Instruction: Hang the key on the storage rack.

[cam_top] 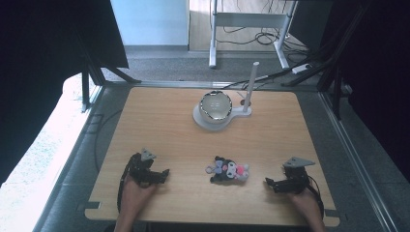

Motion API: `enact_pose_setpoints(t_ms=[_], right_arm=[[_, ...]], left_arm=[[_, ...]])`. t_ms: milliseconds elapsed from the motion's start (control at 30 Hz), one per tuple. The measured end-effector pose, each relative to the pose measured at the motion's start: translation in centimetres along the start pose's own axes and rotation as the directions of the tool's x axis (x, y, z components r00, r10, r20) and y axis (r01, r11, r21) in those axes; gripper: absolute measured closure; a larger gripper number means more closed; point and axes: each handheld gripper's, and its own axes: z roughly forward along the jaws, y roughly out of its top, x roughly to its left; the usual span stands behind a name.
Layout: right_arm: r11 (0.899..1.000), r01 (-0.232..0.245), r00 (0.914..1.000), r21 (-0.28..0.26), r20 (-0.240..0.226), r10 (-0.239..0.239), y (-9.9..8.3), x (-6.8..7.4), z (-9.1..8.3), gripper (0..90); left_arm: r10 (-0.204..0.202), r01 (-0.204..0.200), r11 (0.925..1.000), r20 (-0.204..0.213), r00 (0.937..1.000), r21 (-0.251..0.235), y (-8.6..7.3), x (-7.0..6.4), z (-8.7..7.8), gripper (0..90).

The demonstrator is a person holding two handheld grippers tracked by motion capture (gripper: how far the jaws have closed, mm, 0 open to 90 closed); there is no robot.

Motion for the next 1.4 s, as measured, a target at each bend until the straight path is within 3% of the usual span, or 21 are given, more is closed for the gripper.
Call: enact_pose_setpoints(t_ms=[400,667,800,1000,1200,1400], right_arm=[[1.0,0.005,1.0,-0.003,-0.006,-0.005,0.0,0.0,0.0,2.0],[1.0,0.015,0.9998,0.023,-0.016,-0.015,0.3,-0.1,0.1,0.0],[0.997,0.052,0.9981,0.059,-0.035,-0.05,0.7,0.1,0.0,0.0],[0.989,0.12,0.9908,0.089,-0.074,-0.113,1.7,0.5,-0.3,0.0],[0.979,0.182,0.9777,0.094,-0.123,-0.17,3.4,1.1,-0.1,0.0],[0.97,0.213,0.9661,0.113,-0.172,-0.192,4.8,1.8,0.3,0.0]], left_arm=[[0.0,0.0,1.0,0.0,1.0,0.0,0.0,0.0,0.0,0.5],[0.001,-0.001,1.0,0.0,1.0,0.0,0.0,0.0,0.0,0.5],[0.001,-0.001,1.0,-0.001,1.0,0.0,0.0,0.0,0.0,0.5],[0.0,0.0,1.0,0.0,1.0,0.0,0.0,0.0,0.0,0.5],[0.0,0.0,1.0,0.0,1.0,0.0,0.0,0.0,0.0,0.5],[0.002,-0.002,1.0,-0.001,1.0,0.0,0.0,0.0,0.0,0.5]])
